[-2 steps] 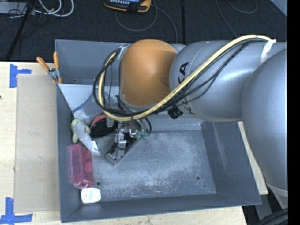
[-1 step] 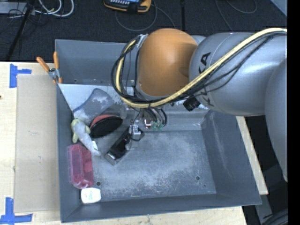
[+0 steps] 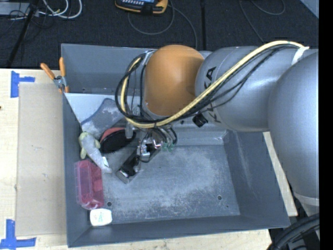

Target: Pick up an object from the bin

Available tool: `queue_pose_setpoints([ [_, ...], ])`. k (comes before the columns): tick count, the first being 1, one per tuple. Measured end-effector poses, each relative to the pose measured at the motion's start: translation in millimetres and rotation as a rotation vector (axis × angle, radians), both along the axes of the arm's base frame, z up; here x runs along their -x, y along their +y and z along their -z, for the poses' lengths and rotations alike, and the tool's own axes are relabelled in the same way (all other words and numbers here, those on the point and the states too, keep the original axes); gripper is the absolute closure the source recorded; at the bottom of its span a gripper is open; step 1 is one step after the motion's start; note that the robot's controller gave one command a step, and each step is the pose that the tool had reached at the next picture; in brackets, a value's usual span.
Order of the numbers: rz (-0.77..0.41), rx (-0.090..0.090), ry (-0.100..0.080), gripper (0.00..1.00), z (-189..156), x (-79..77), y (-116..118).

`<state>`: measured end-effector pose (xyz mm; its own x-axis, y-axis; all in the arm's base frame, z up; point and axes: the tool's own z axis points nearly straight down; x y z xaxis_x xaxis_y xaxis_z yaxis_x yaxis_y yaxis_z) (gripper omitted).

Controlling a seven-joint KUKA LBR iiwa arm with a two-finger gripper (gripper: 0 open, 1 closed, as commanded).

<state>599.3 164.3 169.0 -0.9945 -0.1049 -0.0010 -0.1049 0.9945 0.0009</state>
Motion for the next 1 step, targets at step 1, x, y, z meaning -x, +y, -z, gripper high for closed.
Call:
queue_pose_setpoints([
  [1, -0.221, 0.002, 0.0, 0.0, 61.9, 7.2, 8.6],
])
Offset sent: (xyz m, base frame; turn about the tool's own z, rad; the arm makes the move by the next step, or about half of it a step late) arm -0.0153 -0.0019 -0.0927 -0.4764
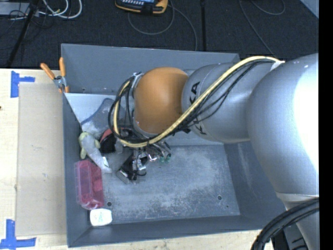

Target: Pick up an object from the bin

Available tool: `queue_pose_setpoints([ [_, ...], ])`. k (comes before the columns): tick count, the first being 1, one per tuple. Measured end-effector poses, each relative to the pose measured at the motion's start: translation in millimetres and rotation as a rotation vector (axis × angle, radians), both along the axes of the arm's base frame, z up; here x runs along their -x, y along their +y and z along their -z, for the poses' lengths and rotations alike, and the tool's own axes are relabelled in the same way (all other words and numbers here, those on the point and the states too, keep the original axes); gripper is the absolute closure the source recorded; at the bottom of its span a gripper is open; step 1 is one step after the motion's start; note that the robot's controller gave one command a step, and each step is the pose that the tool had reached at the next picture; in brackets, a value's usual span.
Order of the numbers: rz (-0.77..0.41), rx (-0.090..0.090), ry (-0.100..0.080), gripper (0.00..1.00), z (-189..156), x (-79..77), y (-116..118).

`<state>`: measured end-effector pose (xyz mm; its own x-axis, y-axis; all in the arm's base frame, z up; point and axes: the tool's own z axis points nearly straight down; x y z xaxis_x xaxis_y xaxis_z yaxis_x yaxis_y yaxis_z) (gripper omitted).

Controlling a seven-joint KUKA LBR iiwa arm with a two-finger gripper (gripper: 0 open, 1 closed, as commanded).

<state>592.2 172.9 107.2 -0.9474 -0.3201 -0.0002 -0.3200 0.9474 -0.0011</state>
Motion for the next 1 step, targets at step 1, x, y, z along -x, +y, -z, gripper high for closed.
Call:
queue_pose_setpoints([
  [1, -0.253, -0.005, 0.0, 1.0, 31.9, 8.3, -9.6],
])
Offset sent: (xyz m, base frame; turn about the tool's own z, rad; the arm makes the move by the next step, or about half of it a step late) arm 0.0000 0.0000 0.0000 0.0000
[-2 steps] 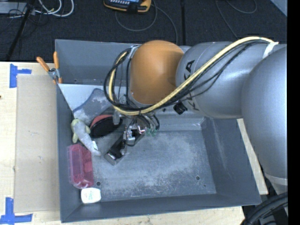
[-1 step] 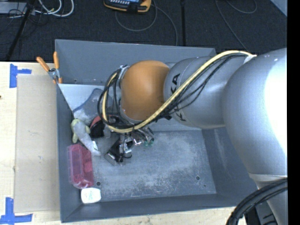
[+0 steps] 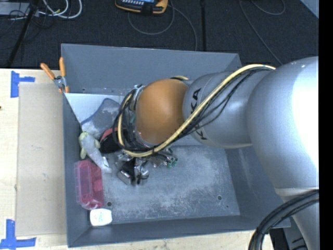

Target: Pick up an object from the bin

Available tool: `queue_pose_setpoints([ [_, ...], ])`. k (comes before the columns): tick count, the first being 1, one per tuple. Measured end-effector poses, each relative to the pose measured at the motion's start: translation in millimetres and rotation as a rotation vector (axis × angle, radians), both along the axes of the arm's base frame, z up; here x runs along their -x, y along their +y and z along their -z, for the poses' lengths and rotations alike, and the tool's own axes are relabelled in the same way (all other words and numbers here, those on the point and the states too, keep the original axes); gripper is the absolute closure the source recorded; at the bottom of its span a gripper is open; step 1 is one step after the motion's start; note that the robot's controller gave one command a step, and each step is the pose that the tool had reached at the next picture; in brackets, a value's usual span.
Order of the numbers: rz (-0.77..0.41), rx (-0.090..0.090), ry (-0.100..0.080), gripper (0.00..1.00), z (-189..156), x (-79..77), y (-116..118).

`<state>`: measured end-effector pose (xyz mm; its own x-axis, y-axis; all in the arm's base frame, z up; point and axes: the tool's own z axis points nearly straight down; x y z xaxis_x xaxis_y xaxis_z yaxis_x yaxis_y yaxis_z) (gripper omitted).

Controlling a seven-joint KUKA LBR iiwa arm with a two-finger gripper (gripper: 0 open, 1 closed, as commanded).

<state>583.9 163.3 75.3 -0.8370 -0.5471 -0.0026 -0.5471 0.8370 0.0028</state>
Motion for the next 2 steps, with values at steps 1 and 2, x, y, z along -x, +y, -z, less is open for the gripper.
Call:
queue_pose_setpoints([
  [1, 0.002, 0.0, 0.0, 1.0, 0.2, 0.1, 0.0],
  [2, 0.002, 0.0, 0.0, 1.0, 0.2, 0.1, 0.0],
])
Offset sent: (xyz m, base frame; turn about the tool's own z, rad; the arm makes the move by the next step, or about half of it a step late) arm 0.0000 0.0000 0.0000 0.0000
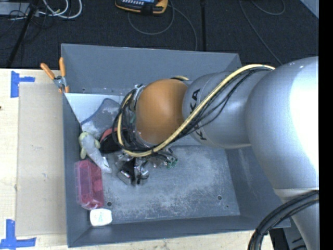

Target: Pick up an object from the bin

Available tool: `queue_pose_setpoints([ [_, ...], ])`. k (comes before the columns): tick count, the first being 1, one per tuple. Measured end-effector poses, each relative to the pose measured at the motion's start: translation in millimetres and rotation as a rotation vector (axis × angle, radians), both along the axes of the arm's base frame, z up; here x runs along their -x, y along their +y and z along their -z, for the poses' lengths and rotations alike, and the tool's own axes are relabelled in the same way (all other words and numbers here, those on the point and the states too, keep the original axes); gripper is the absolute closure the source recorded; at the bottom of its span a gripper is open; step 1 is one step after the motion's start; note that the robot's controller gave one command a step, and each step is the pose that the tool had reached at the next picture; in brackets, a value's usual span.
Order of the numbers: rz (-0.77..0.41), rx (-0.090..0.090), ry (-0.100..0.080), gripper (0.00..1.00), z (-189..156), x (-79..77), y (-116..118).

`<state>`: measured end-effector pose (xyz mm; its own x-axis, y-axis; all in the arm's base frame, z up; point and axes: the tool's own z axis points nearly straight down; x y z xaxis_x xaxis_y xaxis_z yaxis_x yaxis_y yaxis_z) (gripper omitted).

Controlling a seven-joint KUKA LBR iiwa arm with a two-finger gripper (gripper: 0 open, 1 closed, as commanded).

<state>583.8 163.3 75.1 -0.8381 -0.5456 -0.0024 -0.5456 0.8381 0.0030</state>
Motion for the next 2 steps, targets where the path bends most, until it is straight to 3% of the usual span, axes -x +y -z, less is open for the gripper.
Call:
queue_pose_setpoints([
  [1, -0.116, 0.0, -0.002, 1.0, 5.4, 34.5, 10.1],
  [2, -0.115, 0.0, -0.002, 1.0, 5.4, 34.5, 10.0],
])
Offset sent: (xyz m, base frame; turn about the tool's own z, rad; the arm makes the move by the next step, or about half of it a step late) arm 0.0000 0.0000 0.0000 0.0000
